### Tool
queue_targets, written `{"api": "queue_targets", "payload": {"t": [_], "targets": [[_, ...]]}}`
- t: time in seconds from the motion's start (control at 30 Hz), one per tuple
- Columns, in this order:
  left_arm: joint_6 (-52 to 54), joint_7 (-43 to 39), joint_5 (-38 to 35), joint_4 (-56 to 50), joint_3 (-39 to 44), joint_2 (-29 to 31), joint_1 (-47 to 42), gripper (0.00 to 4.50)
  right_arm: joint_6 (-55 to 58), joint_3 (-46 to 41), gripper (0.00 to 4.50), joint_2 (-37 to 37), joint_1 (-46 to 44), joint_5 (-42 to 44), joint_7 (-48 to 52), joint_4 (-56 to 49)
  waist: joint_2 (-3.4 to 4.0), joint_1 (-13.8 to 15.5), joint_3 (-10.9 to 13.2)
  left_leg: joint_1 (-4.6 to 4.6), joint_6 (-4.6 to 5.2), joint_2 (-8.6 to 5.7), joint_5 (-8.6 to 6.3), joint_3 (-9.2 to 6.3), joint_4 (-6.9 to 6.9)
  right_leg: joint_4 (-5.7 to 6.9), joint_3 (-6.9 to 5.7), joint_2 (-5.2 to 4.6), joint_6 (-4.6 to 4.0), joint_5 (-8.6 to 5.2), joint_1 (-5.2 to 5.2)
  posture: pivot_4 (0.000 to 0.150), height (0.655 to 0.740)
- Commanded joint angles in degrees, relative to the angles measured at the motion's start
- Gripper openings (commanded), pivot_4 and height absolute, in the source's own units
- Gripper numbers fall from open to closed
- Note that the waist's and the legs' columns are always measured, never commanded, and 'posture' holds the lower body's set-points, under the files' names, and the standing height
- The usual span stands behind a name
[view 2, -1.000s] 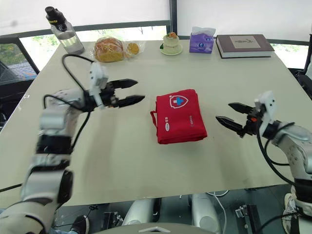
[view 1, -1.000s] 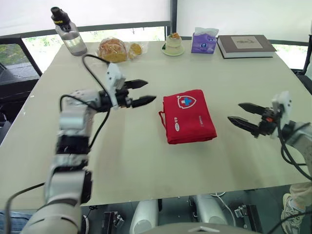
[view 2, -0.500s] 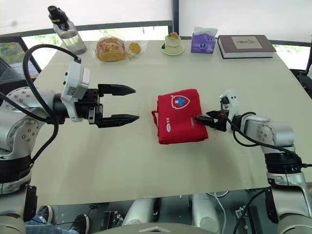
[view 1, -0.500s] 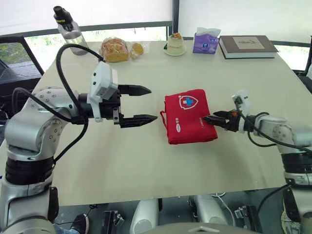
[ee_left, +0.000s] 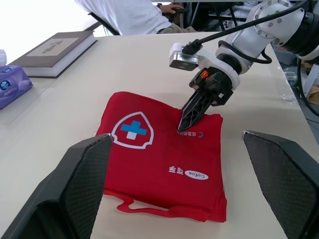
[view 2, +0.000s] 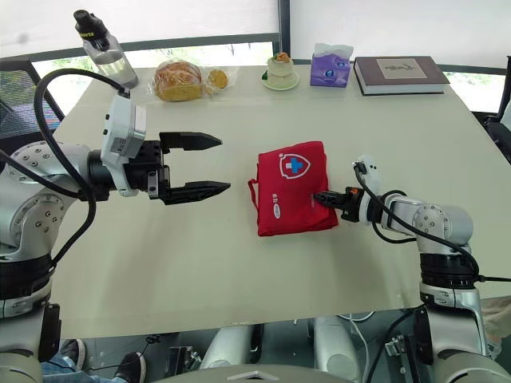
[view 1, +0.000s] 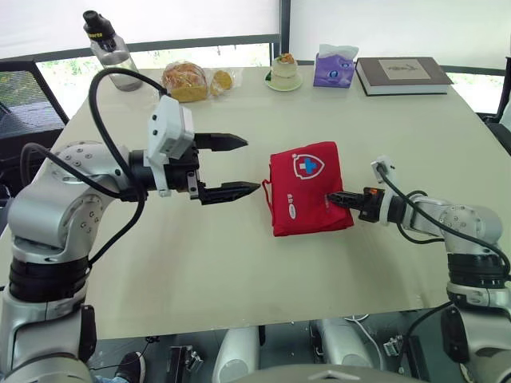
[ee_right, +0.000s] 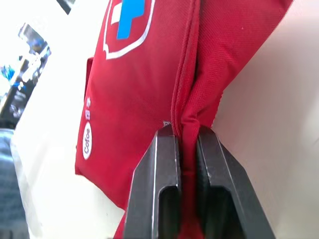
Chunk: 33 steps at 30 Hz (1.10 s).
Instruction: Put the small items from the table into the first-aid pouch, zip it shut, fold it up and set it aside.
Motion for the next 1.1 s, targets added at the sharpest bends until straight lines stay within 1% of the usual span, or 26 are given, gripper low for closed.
{"api": "queue_targets", "payload": {"t": [0.03,0.13,0.2,0.27,0.37,0.6,0.67,0.73,0.8,0.83,0.87,0.9,0.93,0.97,1.0,1.03,1.07,1.1], "targets": [[-1.05,1.42,-0.43,0.18,-0.05,-0.98,-2.43,4.5,-5.91,-6.88,0.02,3.64,-2.67,-1.2,-8.17,1.11,0.0,0.0,0.0,-0.01,0.0,0.0,0.0,0.01,0.0,0.01,0.0,0.0,0.0,0.0,-0.01,0.15,0.74],[-0.36,4.33,-0.41,1.31,-0.46,-3.26,-4.59,4.5,-15.23,-12.29,0.02,7.51,-5.77,-4.2,-16.62,5.55,0.01,0.14,0.01,-0.04,0.0,-0.01,0.0,0.02,0.02,0.02,0.01,0.0,0.02,0.01,-0.05,0.15,0.74],[0.96,8.19,-1.68,0.6,-1.19,-7.11,-6.31,4.5,-25.93,-17.34,0.02,10.14,-9.61,-5.93,-23.22,10.53,0.02,0.42,0.01,-0.1,0.0,-0.05,0.0,0.03,0.01,0.02,0.03,-0.04,0.02,0.02,-0.09,0.15,0.74],[1.94,11.28,-2.33,-0.18,-1.91,-10.05,-7.32,4.5,-34.24,-20.79,0.02,11.81,-13.01,-7.1,-28.54,15.01,0.01,0.5,0.01,-0.15,0.0,-0.09,0.0,0.04,-0.01,-0.01,0.04,-0.09,0.02,0.02,-0.13,0.15,0.74],[2.24,15.07,-0.71,0.07,-3.3,-13.28,-8.3,4.5,-43.64,-24.33,0.02,12.88,-17.82,-7.69,-33.07,22.63,0.02,0.12,0.02,-0.19,-0.01,-0.12,0.0,0.07,-0.04,0.01,0.09,-0.12,0.02,0.03,-0.17,0.15,0.74],[3.6,20.64,0.56,0.31,-5.45,-16.62,-8.7,4.5,-57.97,-30.28,0.02,13.91,-25.19,-6.17,-40.49,37.28,0.07,-1.27,0.04,-0.01,-0.01,-0.04,0.02,0.14,-0.42,0.08,0.22,-0.02,-0.04,0.04,-0.27,0.15,0.74],[3.84,21.41,0.64,-0.11,-6.02,-17.06,-8.32,4.5,-59.23,-30.6,0.02,13.9,-25.95,-5.58,-40.97,39.85,0.07,-1.47,0.05,-0.01,-0.01,-0.06,0.02,0.18,-0.42,0.07,0.25,-0.04,-0.04,0.04,-0.26,0.15,0.74],[4.18,21.97,0.36,-0.2,-6.03,-17.42,-7.95,4.5,-58.09,-30.73,0.02,14.26,-25.92,-4.15,-41.15,41.06,0.07,-1.46,0.05,-0.02,-0.01,-0.08,0.02,0.19,-0.41,0.06,0.26,-0.06,-0.03,0.04,-0.26,0.15,0.74],[3.86,21.96,0.72,0.21,-6.08,-17.24,-7.72,4.5,-56.02,-30.32,0.86,14.57,-25.03,-3.3,-42.0,40.77,0.07,-1.47,0.05,-0.02,-0.01,-0.08,0.02,0.19,-0.4,0.05,0.27,-0.07,-0.03,0.04,-0.25,0.15,0.74],[3.66,21.86,0.9,0.45,-6.04,-17.09,-7.63,4.5,-54.52,-30.37,1.07,14.77,-24.49,-2.57,-42.85,40.16,0.07,-1.5,0.05,-0.02,-0.01,-0.08,0.02,0.19,-0.4,0.05,0.27,-0.07,-0.03,0.04,-0.25,0.15,0.74],[3.46,21.72,1.04,0.7,-5.97,-16.93,-7.55,4.5,-52.23,-30.2,1.4,14.97,-23.61,-1.44,-42.94,38.77,0.08,-1.49,0.04,-0.01,-0.01,-0.08,0.02,0.19,-0.4,0.06,0.27,-0.06,-0.03,0.04,-0.25,0.15,0.74],[3.29,21.6,1.17,0.88,-5.89,-16.8,-7.47,4.5,-49.91,-29.68,2.09,15.01,-22.63,-0.67,-42.6,37.23,0.08,-1.49,0.04,-0.01,-0.01,-0.07,0.02,0.17,-0.41,0.07,0.26,-0.05,-0.04,0.04,-0.25,0.15,0.74],[3.16,21.49,1.16,0.88,-5.71,-16.73,-7.24,4.5,-47.15,-28.79,2.27,15.07,-21.04,-0.01,-42.31,34.63,0.08,-1.46,0.04,-0.01,-0.01,-0.07,0.02,0.17,-0.41,0.07,0.26,-0.05,-0.04,0.04,-0.25,0.15,0.74],[3.09,21.41,1.06,0.82,-5.51,-16.75,-6.98,4.5,-44.66,-27.92,2.65,15.03,-19.52,0.6,-41.95,32.17,0.09,-1.4,0.03,-0.01,-0.01,-0.07,0.02,0.16,-0.41,0.06,0.25,-0.05,-0.04,0.04,-0.25,0.15,0.74],[3.11,21.39,0.84,0.62,-5.27,-16.8,-6.62,4.5,-42.26,-27.11,3.14,15.02,-17.88,1.33,-41.91,29.4,0.09,-1.38,0.03,-0.01,-0.01,-0.06,0.02,0.15,-0.42,0.05,0.24,-0.05,-0.04,0.04,-0.25,0.15,0.74],[2.87,21.29,0.82,0.48,-5.09,-16.74,-6.02,4.5,-38.81,-25.19,3.55,14.28,-15.22,1.68,-40.69,25.44,0.1,-1.33,0.03,-0.03,-0.01,-0.06,0.02,0.16,-0.42,0.05,0.23,-0.05,-0.04,0.04,-0.25,0.15,0.74],[2.65,21.21,0.84,0.34,-4.92,-16.58,-5.43,4.5,-36.03,-22.73,4.07,13.21,-12.59,1.38,-38.76,21.59,0.09,-1.29,0.03,-0.03,-0.01,-0.07,0.02,0.15,-0.42,0.05,0.23,-0.06,-0.04,0.04,-0.26,0.15,0.74],[2.47,21.18,1.0,0.3,-4.74,-16.31,-4.78,4.5,-33.73,-19.54,4.42,11.66,-9.61,0.46,-36.06,17.31,0.1,-1.07,0.03,-0.03,-0.01,-0.07,0.02,0.14,-0.42,0.02,0.22,-0.06,-0.04,0.04,-0.24,0.15,0.74]]}}
